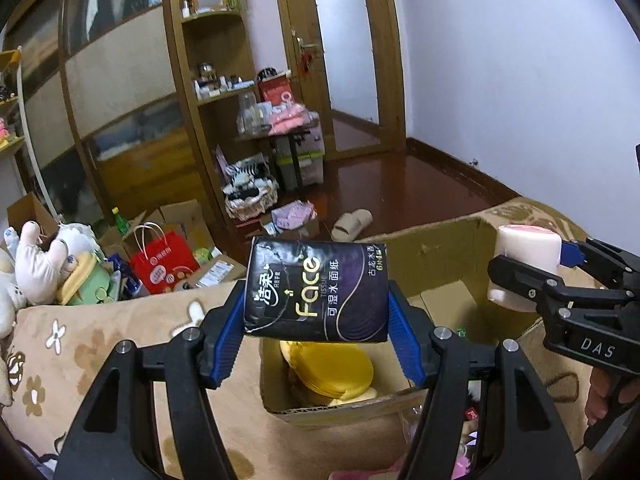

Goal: Organize soft objects
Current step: 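Lift both items over the box and open both grippers to release them, then withdraw both tools from the box toward the pink plush bear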

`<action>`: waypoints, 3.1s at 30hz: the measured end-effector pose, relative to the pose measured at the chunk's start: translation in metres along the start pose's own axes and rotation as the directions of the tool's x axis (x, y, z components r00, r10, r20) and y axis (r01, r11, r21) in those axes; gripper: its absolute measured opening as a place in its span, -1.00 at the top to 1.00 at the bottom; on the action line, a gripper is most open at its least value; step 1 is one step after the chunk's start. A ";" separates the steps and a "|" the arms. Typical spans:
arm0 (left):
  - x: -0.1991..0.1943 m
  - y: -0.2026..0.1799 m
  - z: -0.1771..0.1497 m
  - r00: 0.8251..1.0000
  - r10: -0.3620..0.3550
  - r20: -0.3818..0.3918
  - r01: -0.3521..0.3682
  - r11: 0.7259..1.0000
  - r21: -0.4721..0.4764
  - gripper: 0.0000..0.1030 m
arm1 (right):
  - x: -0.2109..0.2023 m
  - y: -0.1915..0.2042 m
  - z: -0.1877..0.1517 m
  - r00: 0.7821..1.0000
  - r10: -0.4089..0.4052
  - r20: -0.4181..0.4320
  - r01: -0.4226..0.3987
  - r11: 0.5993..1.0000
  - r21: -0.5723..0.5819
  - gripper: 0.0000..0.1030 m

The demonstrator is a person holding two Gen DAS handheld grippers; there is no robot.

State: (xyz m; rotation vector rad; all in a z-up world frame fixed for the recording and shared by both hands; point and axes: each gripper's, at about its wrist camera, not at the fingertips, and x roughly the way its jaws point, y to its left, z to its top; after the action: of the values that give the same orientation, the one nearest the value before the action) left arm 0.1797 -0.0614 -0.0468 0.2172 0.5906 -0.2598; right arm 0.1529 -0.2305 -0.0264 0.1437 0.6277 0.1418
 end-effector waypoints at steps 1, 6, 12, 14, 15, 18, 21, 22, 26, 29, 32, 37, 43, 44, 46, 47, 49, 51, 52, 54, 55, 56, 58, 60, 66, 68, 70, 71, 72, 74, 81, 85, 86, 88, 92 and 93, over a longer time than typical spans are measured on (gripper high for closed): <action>0.002 0.000 -0.001 1.000 -0.005 -0.006 0.005 1.000 0.000 -0.25 | 0.002 0.000 -0.001 1.000 0.004 -0.004 -0.004 1.000 0.001 -0.32; 0.015 0.000 -0.007 0.996 -0.078 -0.052 0.077 0.997 -0.016 -0.25 | 0.007 -0.003 -0.006 1.000 0.013 -0.011 -0.012 1.000 0.017 -0.36; 0.021 -0.002 -0.013 0.994 -0.073 -0.087 0.073 0.997 -0.002 -0.25 | 0.013 -0.005 -0.009 0.999 0.028 -0.034 -0.027 0.999 0.032 -0.38; 0.023 -0.004 -0.014 0.993 -0.071 -0.097 0.072 0.997 0.009 -0.26 | 0.014 -0.005 -0.009 0.999 0.031 -0.039 -0.030 0.999 0.039 -0.41; 0.023 -0.004 -0.015 0.992 -0.069 -0.101 0.070 0.997 0.014 -0.29 | 0.013 -0.005 -0.009 0.999 0.029 -0.040 -0.028 0.999 0.040 -0.44; 0.023 -0.006 -0.016 0.994 -0.053 -0.100 0.056 0.998 0.025 -0.47 | 0.014 -0.006 -0.010 0.998 0.037 -0.046 -0.035 0.998 0.043 -0.45; 0.021 -0.007 -0.018 0.994 -0.047 -0.097 0.051 0.998 0.032 -0.55 | 0.014 -0.006 -0.011 0.998 0.043 -0.053 -0.040 0.998 0.051 -0.46; 0.021 -0.007 -0.018 0.994 -0.046 -0.098 0.050 0.998 0.033 -0.56 | 0.014 -0.006 -0.012 0.997 0.047 -0.055 -0.044 0.998 0.053 -0.47; 0.023 -0.006 -0.020 0.993 -0.038 -0.114 0.042 0.999 0.030 -0.59 | 0.014 -0.007 -0.012 0.997 0.049 -0.052 -0.046 0.997 0.057 -0.54; 0.025 -0.005 -0.021 0.991 -0.035 -0.130 0.039 0.999 0.027 -0.60 | 0.013 -0.009 -0.011 0.998 0.054 -0.044 -0.051 0.996 0.073 -0.59; 0.026 -0.004 -0.022 0.990 -0.032 -0.140 0.036 0.999 0.027 -0.60 | 0.009 -0.011 -0.009 0.998 0.056 -0.032 -0.054 0.996 0.076 -0.73; 0.022 -0.001 -0.023 0.989 -0.012 -0.145 0.014 1.000 0.015 -0.62 | 0.000 -0.014 -0.006 0.999 0.050 -0.010 -0.048 0.993 0.104 -0.81; 0.007 0.005 -0.020 0.992 -0.010 -0.128 0.009 1.000 -0.012 -0.82 | -0.011 -0.018 -0.006 1.000 0.022 0.005 -0.022 0.993 0.116 -0.98; 0.003 0.006 -0.020 0.992 -0.010 -0.123 0.008 1.000 -0.017 -0.82 | -0.013 -0.018 -0.007 1.000 0.018 0.002 -0.018 0.993 0.119 -0.98; -0.002 0.007 -0.020 0.992 -0.013 -0.125 0.010 1.000 -0.023 -0.82 | -0.018 -0.018 -0.007 1.000 0.014 0.000 -0.014 0.992 0.124 -0.98; -0.006 0.008 -0.021 0.992 -0.012 -0.125 0.009 1.000 -0.026 -0.82 | -0.020 -0.018 -0.008 1.000 0.014 0.000 -0.014 0.992 0.125 -0.98; -0.012 0.009 -0.022 0.992 -0.007 -0.124 0.003 1.000 -0.029 -0.83 | -0.025 -0.016 -0.009 1.000 0.011 -0.001 -0.011 0.992 0.124 -0.98; -0.020 0.010 -0.024 0.992 -0.004 -0.127 -0.001 0.999 -0.034 -0.83 | -0.029 -0.015 -0.009 1.000 0.010 -0.003 -0.009 0.993 0.120 -0.98; -0.022 0.009 -0.024 0.991 -0.003 -0.131 -0.001 0.999 -0.038 -0.83 | -0.032 -0.015 -0.010 1.000 0.009 -0.005 -0.008 0.993 0.117 -0.98; -0.029 0.010 -0.027 0.990 -0.005 -0.142 -0.001 0.999 -0.046 -0.83 | -0.040 -0.013 -0.012 1.000 0.008 -0.012 -0.007 0.994 0.112 -0.98; -0.032 0.011 -0.028 0.990 -0.003 -0.144 -0.004 0.999 -0.050 -0.83 | -0.042 -0.012 -0.013 1.000 0.007 -0.015 -0.006 0.994 0.111 -0.98; -0.036 0.011 -0.030 0.990 0.004 -0.144 -0.012 0.998 -0.056 -0.83 | -0.046 -0.011 -0.013 1.000 0.007 -0.017 -0.005 0.994 0.110 -0.98; -0.045 0.012 -0.035 0.989 0.016 -0.146 -0.026 0.998 -0.066 -0.83 | -0.053 -0.011 -0.016 1.000 0.004 -0.021 -0.002 0.994 0.108 -0.98; -0.053 0.011 -0.038 0.988 0.026 -0.150 -0.036 0.997 -0.061 -0.83 | -0.062 -0.008 -0.019 1.000 -0.003 -0.024 0.005 0.995 0.104 -0.98; -0.073 0.010 -0.040 0.988 0.026 -0.152 -0.037 0.997 -0.069 -0.83 | -0.082 -0.004 -0.025 0.999 -0.003 -0.044 0.008 0.995 0.098 -0.98; -0.079 0.010 -0.042 0.987 0.025 -0.159 -0.037 0.996 -0.075 -0.83 | -0.089 -0.001 -0.030 0.999 -0.006 -0.051 0.011 0.996 0.090 -0.98; -0.086 0.009 -0.046 0.986 0.023 -0.167 -0.036 0.997 -0.075 -0.83 | -0.092 0.003 -0.030 0.998 -0.007 -0.057 0.012 0.996 0.083 -0.98; -0.089 0.008 -0.048 0.985 0.024 -0.171 -0.036 0.997 -0.071 -0.83 | -0.095 0.004 -0.031 0.998 -0.005 -0.061 0.010 0.997 0.080 -0.98; -0.091 0.008 -0.049 0.985 0.024 -0.172 -0.036 0.997 -0.068 -0.83 | -0.097 0.007 -0.033 0.998 -0.005 -0.063 0.010 0.997 0.077 -0.98; -0.098 0.005 -0.053 0.984 0.031 -0.176 -0.041 0.998 -0.057 -0.83 | -0.101 0.009 -0.036 0.998 -0.004 -0.067 0.009 0.997 0.075 -0.98; -0.111 -0.005 -0.064 0.980 0.029 -0.196 -0.037 0.999 -0.038 -0.83 | -0.108 0.019 -0.047 0.996 -0.008 -0.088 0.012 0.998 0.054 -0.98; -0.112 -0.007 -0.065 0.980 0.027 -0.198 -0.032 0.999 -0.025 -0.83 | -0.111 0.024 -0.051 0.995 -0.003 -0.097 0.009 0.998 0.059 -0.98; -0.110 -0.008 -0.065 0.979 0.020 -0.204 -0.026 0.999 -0.025 -0.83 | -0.111 0.024 -0.053 0.995 -0.004 -0.100 0.010 0.998 0.059 -0.98; -0.107 -0.009 -0.068 0.977 0.019 -0.213 -0.026 0.999 -0.027 -0.83 | -0.109 0.025 -0.056 0.994 -0.009 -0.110 0.016 0.998 0.059 -0.98; -0.095 -0.008 -0.071 0.970 0.006 -0.243 -0.017 0.999 -0.044 -0.83 | -0.103 0.023 -0.060 0.991 -0.014 -0.130 0.023 0.997 0.069 -0.98; -0.092 -0.008 -0.073 0.968 0.003 -0.250 -0.016 0.999 -0.048 -0.83 | -0.101 0.023 -0.061 0.991 -0.015 -0.135 0.025 0.997 0.071 -0.98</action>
State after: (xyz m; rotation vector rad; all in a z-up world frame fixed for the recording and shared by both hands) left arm 0.0662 -0.0327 -0.0542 0.2061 0.8451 -0.2093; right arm 0.0338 -0.2203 -0.0134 0.1990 0.7684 0.1102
